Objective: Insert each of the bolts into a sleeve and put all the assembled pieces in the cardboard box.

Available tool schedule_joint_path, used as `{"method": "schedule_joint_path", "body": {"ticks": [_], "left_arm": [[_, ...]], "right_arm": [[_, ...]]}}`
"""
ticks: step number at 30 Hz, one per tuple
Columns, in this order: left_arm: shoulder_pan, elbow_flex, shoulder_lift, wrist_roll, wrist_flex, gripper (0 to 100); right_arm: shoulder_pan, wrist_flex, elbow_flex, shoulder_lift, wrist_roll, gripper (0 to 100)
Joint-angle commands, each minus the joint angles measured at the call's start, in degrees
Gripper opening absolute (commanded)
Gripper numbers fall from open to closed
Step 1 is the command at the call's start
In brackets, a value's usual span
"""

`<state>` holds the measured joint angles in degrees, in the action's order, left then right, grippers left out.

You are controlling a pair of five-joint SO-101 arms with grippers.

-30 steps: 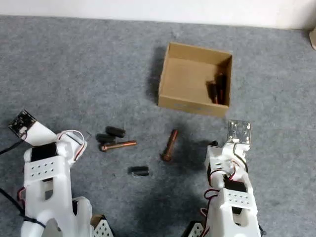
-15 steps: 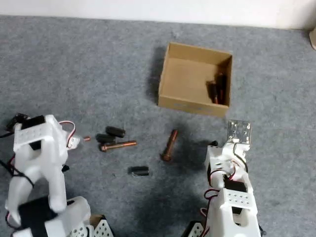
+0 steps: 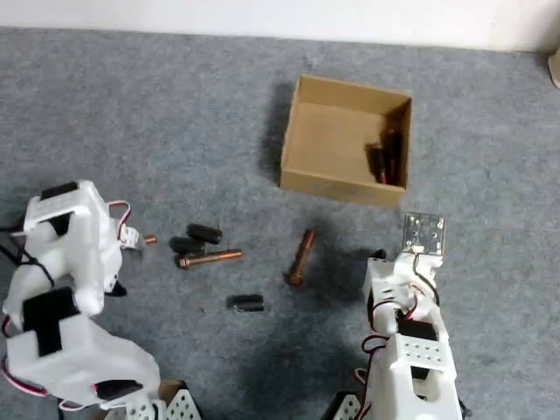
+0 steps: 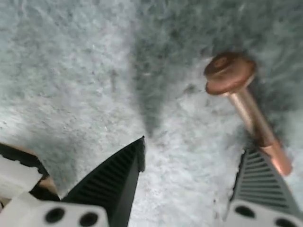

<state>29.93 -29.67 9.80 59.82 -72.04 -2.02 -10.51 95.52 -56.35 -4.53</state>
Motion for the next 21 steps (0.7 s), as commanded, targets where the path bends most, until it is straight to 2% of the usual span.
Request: {"method": "schedule_joint_path", "body": {"ticks": [1, 9, 21], "left_arm": [[1.98, 7.78, 6.29, 2.2, -0.35, 31], [1.98, 15.16, 10.95, 3.08, -7.21, 30], [4.7, 25.71, 10.95, 4.84, -7.21, 30]], "right_arm": [[-0.75, 1.36, 3.74, -0.48, 0.09, 21.4], [-0.75, 1.36, 3.74, -0.48, 0.09, 21.4], [-0.75, 1.36, 3.74, -0.48, 0.09, 21.4]]}}
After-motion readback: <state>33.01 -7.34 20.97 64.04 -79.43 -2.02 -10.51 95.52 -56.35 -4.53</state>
